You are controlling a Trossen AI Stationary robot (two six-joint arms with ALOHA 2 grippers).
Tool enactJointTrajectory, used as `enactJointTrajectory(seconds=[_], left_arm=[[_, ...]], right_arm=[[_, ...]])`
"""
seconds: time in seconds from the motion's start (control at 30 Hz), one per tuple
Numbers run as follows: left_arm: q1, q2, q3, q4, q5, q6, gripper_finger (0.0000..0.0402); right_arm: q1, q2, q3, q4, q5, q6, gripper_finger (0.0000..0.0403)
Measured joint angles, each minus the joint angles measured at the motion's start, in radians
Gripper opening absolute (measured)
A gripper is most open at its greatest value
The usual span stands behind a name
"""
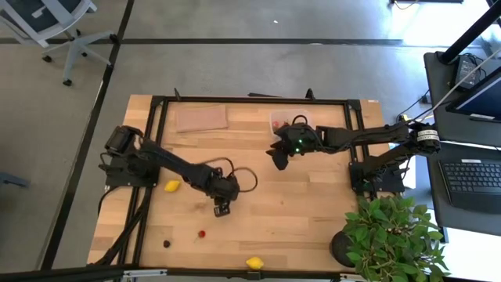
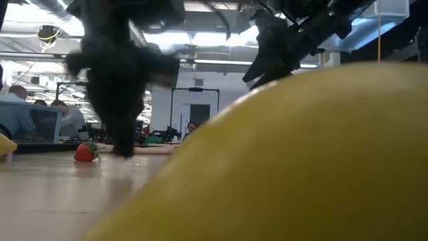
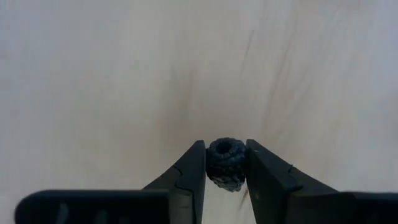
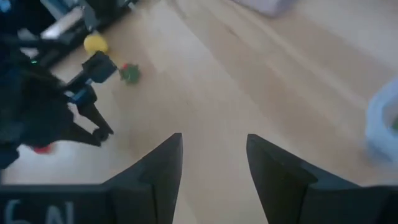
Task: Pick and placing Produce into tupperware
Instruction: Put the blackberry into the transparent bin
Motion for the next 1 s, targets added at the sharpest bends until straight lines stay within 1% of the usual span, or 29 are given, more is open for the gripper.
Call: enactJointTrajectory(seconds=[0.07,0.13,0.27,0.33,0.43,0.53,0.63,0.77,0.87,0.93,1.0], left_arm=[[0.026,-0.056,0.004,0.014,-0.009,0.029,0.0083],[0.054,-0.108,0.004,0.02,-0.028,0.06,0.0087],[0.106,-0.215,0.004,0.063,-0.117,0.15,0.0085],[0.129,-0.258,0.005,0.095,-0.174,0.221,0.0083],[0.156,-0.308,0.005,0.182,-0.253,0.353,0.0085],[0.18,-0.334,0.006,0.277,-0.288,0.482,0.0097],[0.202,-0.333,0.006,0.361,-0.301,0.582,0.0099],[0.222,-0.317,0.007,0.422,-0.301,0.678,0.0088],[0.234,-0.314,0.007,0.455,-0.302,0.688,0.0086],[0.241,-0.314,0.007,0.466,-0.302,0.688,0.0093],[0.245,-0.314,0.007,0.486,-0.302,0.689,0.0101]], right_arm=[[-0.008,0.001,0.0,-0.003,-0.027,0.084,0.0181],[-0.023,0.001,0.0,-0.004,-0.082,0.165,0.0181],[-0.062,0.001,0.0,-0.005,-0.253,0.277,0.0181],[-0.075,0.001,0.0,0.008,-0.327,0.298,0.0181],[-0.085,0.001,0.0,0.065,-0.391,0.331,0.0181],[-0.092,0.001,0.0,0.143,-0.451,0.39,0.0181],[-0.092,0.001,0.0,0.224,-0.469,0.381,0.0181],[-0.092,0.001,0.0,0.328,-0.47,0.351,0.0188],[-0.093,0.001,0.0,0.365,-0.469,0.354,0.02],[-0.097,0.001,0.0,0.368,-0.465,0.354,0.0209],[-0.097,0.001,0.0,0.368,-0.439,0.353,0.0219]])
